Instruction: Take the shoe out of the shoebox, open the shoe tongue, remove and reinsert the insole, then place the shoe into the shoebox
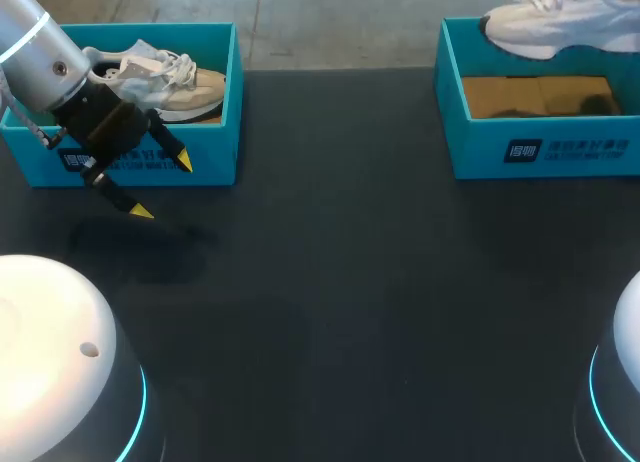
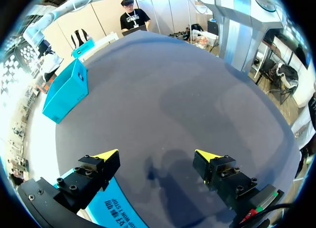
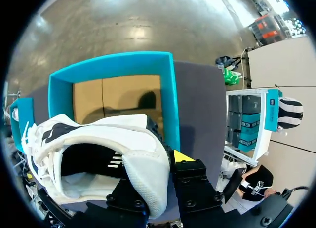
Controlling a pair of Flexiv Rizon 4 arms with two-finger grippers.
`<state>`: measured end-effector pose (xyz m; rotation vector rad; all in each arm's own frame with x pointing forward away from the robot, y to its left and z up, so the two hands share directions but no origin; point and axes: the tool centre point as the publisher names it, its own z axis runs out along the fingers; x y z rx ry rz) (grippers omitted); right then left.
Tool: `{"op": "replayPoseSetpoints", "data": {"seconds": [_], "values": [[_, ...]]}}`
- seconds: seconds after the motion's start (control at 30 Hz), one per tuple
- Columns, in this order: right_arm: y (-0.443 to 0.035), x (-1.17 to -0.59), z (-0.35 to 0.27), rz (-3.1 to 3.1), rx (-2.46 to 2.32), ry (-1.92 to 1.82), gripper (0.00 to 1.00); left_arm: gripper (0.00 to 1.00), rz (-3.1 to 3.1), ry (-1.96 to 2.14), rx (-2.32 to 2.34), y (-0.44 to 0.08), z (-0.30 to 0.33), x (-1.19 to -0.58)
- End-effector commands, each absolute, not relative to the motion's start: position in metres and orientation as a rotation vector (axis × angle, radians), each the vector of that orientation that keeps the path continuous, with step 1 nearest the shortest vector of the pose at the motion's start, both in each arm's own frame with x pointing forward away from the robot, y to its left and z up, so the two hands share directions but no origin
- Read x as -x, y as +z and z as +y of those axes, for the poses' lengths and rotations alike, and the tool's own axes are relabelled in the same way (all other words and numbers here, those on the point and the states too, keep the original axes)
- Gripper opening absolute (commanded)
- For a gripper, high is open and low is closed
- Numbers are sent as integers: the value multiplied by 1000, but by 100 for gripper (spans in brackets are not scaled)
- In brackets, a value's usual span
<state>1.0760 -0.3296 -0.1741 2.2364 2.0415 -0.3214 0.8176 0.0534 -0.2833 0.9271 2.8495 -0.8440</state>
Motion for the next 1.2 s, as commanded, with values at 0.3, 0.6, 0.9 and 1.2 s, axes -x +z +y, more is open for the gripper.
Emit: {"op": "replayPoseSetpoints", "data": {"seconds": [0.3, 0.6, 0.9, 1.2], "values": [[-190, -1065, -320, 2034, -2234, -295, 0, 100, 2851, -839, -927, -283, 54, -817], [-190, -1065, -320, 2034, -2234, -295, 0, 100, 2851, -839, -927, -283, 54, -817], [-209, -1061, -315, 1984, -2217, -243, 0, 100, 2851, -839, -927, -283, 54, -817], [-221, -1055, -321, 1962, -2237, -236, 0, 100, 2851, -839, -927, -283, 54, -817]]}}
